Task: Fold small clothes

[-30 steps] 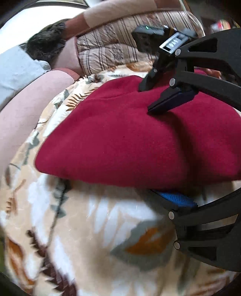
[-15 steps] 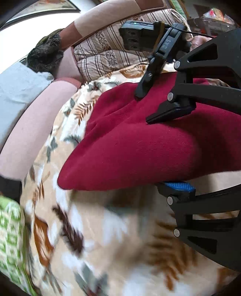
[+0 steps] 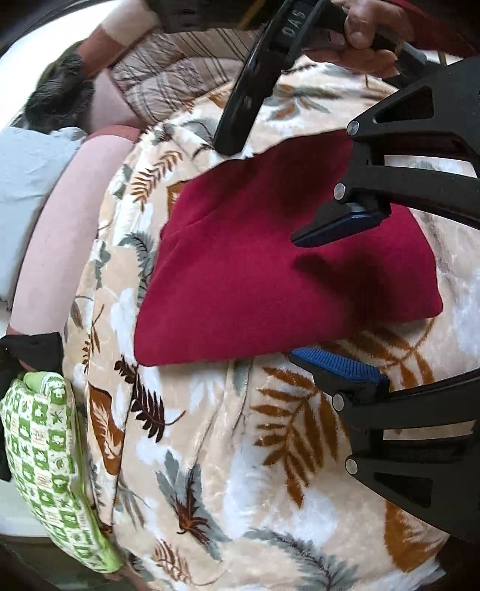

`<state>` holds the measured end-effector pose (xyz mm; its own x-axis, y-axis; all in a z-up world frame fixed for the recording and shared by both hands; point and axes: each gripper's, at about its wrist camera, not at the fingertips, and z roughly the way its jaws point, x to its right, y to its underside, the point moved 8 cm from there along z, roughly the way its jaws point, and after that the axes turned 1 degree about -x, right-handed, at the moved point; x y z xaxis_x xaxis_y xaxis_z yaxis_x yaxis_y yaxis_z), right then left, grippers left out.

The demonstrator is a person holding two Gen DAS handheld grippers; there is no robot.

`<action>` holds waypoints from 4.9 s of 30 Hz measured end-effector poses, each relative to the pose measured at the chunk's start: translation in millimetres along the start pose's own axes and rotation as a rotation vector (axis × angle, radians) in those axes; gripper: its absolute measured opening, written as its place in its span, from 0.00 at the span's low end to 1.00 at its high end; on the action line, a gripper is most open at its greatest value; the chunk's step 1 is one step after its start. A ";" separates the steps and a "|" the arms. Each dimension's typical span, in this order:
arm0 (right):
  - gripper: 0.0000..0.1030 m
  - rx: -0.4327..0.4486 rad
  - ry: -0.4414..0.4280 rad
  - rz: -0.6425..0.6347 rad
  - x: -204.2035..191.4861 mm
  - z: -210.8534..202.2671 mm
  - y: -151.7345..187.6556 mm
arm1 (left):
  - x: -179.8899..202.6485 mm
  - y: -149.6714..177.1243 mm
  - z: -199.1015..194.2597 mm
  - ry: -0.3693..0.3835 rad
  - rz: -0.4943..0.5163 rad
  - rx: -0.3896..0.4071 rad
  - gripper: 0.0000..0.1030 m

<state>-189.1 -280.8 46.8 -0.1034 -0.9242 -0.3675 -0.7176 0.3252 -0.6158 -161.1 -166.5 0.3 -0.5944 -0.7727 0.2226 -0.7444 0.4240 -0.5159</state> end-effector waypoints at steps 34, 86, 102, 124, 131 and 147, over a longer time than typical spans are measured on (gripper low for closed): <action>0.47 -0.001 0.202 -0.072 -1.8 -27.5 69.9 | 7.9 16.3 -1.0 -0.151 0.054 0.037 0.63; 0.56 0.032 0.258 -0.009 -18.2 -31.2 48.6 | 5.3 8.7 -50.8 -0.224 0.034 0.165 0.63; 0.57 0.014 0.259 0.006 -6.5 -26.4 51.0 | 5.0 9.2 -40.6 -0.219 0.049 0.147 0.63; 0.57 -0.006 0.255 0.025 0.3 -18.1 53.8 | 4.4 8.8 -29.7 -0.213 0.062 0.122 0.63; 0.57 -0.007 0.253 0.026 0.5 -17.4 53.9 | 4.3 9.1 -29.0 -0.213 0.061 0.120 0.63; 0.57 -0.013 0.257 0.031 -2.6 -13.5 58.4 | 5.3 10.0 -26.0 -0.210 0.065 0.116 0.63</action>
<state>-240.1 -262.1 21.2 -0.2959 -0.9348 -0.1964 -0.7197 0.3534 -0.5976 -179.6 -154.1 17.8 -0.5548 -0.8318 0.0148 -0.6592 0.4287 -0.6178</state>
